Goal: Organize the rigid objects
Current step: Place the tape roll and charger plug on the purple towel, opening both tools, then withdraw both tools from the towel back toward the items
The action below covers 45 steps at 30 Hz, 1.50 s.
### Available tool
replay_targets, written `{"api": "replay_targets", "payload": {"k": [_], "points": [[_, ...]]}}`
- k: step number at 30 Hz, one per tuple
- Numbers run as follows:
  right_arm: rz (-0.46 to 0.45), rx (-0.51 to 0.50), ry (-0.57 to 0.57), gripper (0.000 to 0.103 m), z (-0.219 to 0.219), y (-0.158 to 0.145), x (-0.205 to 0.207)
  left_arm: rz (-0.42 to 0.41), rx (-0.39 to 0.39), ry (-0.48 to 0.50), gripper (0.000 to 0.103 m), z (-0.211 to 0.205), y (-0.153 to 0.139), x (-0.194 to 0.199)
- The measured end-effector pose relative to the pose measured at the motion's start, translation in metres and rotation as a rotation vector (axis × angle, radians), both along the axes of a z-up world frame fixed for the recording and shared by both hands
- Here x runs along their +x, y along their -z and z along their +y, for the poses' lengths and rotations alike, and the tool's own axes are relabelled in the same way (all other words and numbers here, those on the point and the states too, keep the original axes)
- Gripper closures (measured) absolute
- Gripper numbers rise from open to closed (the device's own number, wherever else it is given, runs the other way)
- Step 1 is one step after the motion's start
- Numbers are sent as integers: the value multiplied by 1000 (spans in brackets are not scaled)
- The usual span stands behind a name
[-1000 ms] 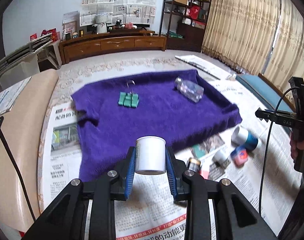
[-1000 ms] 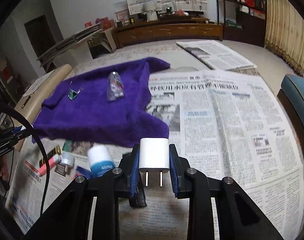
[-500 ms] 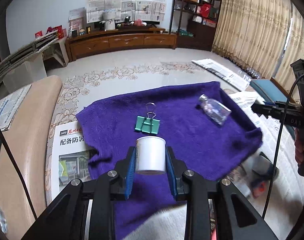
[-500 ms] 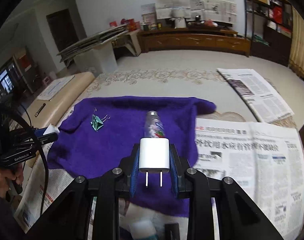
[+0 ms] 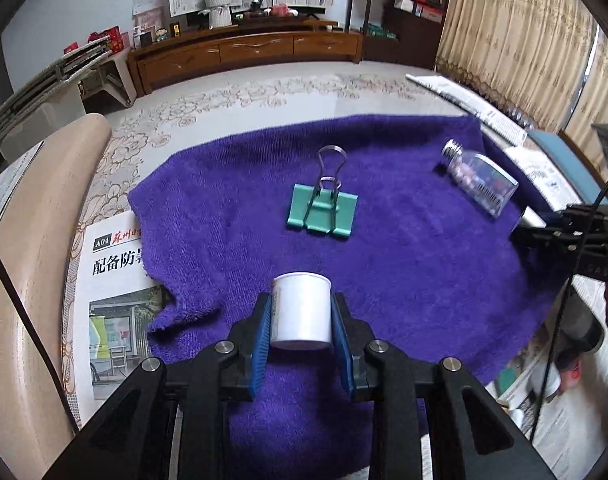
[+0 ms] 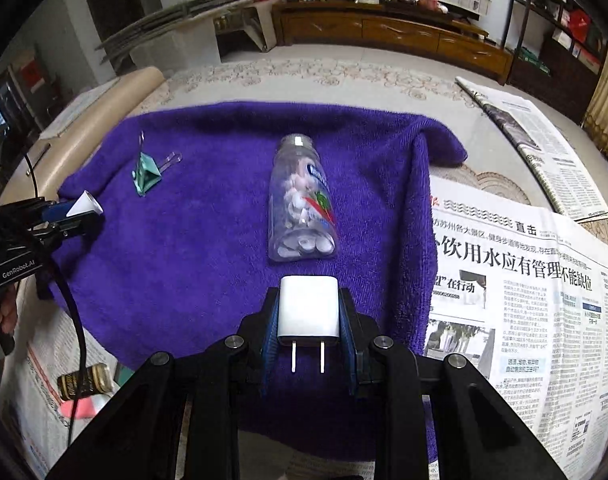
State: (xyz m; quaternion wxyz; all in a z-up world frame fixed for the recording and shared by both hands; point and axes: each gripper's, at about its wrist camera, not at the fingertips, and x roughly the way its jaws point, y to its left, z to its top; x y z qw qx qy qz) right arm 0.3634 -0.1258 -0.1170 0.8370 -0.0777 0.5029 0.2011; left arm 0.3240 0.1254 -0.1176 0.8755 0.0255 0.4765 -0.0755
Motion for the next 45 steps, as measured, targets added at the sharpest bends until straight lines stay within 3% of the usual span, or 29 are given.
{"api": "replay_targets", "payload": {"k": [12, 16, 21, 23, 25, 27, 32, 34, 38, 43, 45], "points": [[-23, -17, -38, 76, 1, 3, -2, 20, 55, 43, 73, -8, 1, 2], [-30, -28, -62, 73, 1, 2, -6, 20, 78, 43, 63, -8, 0, 1], [-55, 18, -53, 57, -8, -13, -15, -13, 40, 17, 49, -6, -14, -11], [-75, 38, -42, 53, -13, -26, -24, -62, 3, -4, 21, -5, -26, -25], [-103, 56, -33, 37, -20, -41, -36, -125, -24, -23, 8, -6, -41, -45], [-129, 56, -17, 12, -26, -53, -47, -142, -64, -26, 3, -7, -48, -61], [-156, 67, 36, 0, -50, -67, -83, -176, -167, -40, 0, -16, -63, -102], [-139, 101, 76, 0, -63, -65, -98, -185, -156, -26, 0, -25, -64, -115], [-139, 143, 154, 0, -89, -59, -118, -133, -61, 30, 0, -47, -51, -123], [-128, 167, 198, 0, -108, -50, -129, -43, -117, 36, 0, -49, -29, -127], [-133, 171, 186, 0, -108, -50, -131, -45, -105, 30, 0, -50, -26, -127]]}}
